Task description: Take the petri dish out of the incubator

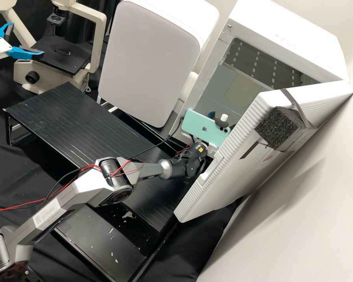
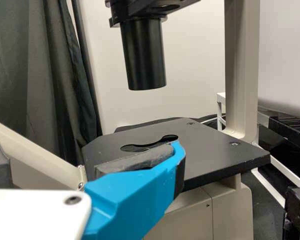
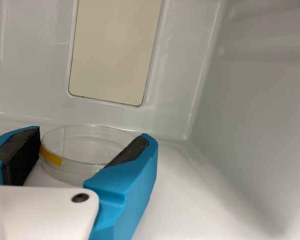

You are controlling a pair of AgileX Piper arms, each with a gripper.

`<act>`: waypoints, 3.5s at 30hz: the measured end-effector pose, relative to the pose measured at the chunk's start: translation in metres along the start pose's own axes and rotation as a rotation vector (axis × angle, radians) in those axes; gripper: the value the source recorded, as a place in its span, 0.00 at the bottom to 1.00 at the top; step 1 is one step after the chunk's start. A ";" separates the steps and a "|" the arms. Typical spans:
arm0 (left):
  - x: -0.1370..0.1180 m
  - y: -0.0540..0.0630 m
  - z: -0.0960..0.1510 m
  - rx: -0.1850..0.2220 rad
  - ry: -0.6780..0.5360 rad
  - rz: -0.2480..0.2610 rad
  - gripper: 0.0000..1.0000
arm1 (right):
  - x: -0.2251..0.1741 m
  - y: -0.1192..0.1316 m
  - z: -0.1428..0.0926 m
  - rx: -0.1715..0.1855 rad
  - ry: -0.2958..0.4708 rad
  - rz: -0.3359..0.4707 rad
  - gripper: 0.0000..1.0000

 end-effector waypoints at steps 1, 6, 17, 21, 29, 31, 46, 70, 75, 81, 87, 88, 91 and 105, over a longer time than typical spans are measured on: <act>0.000 0.000 0.000 0.000 0.000 0.000 1.00 | -0.001 0.000 0.000 0.005 -0.002 0.000 0.00; 0.000 0.000 0.000 0.000 0.000 0.000 1.00 | -0.009 0.007 0.001 0.008 0.001 0.007 0.00; 0.000 0.000 0.000 0.000 0.000 0.000 1.00 | -0.034 0.030 0.012 0.011 -0.039 0.031 0.00; 0.000 0.000 0.000 0.000 0.000 0.000 1.00 | -0.044 0.034 0.013 0.017 -0.020 0.037 0.00; 0.000 0.000 0.000 0.000 0.000 0.000 1.00 | -0.072 0.042 0.011 0.036 0.024 0.050 0.00; 0.000 0.000 0.000 0.000 0.000 0.000 1.00 | -0.079 0.042 0.008 0.043 0.036 0.050 0.00; 0.000 0.000 0.000 0.000 0.000 0.000 1.00 | -0.090 0.036 0.003 0.060 0.058 0.036 0.00; 0.000 0.000 0.000 0.000 0.000 0.000 1.00 | -0.055 0.048 0.014 0.007 0.000 0.064 0.00; 0.000 0.000 0.000 0.000 0.000 0.000 1.00 | -0.050 0.047 0.009 -0.001 -0.002 0.061 0.00; 0.000 0.000 0.000 0.000 0.000 0.000 1.00 | -0.044 0.051 -0.001 -0.012 0.019 0.070 0.00; 0.000 0.000 0.000 0.000 0.000 0.000 1.00 | -0.038 0.048 -0.003 -0.014 0.012 0.066 0.00; 0.000 0.000 0.000 0.000 0.000 0.000 1.00 | -0.037 0.046 -0.003 -0.014 0.011 0.064 0.00; 0.000 0.000 0.000 0.000 0.000 0.000 1.00 | -0.034 0.040 0.004 -0.009 -0.003 0.053 0.00; 0.000 0.000 0.000 0.000 0.000 0.000 1.00 | -0.029 0.034 0.014 0.000 -0.031 0.048 1.00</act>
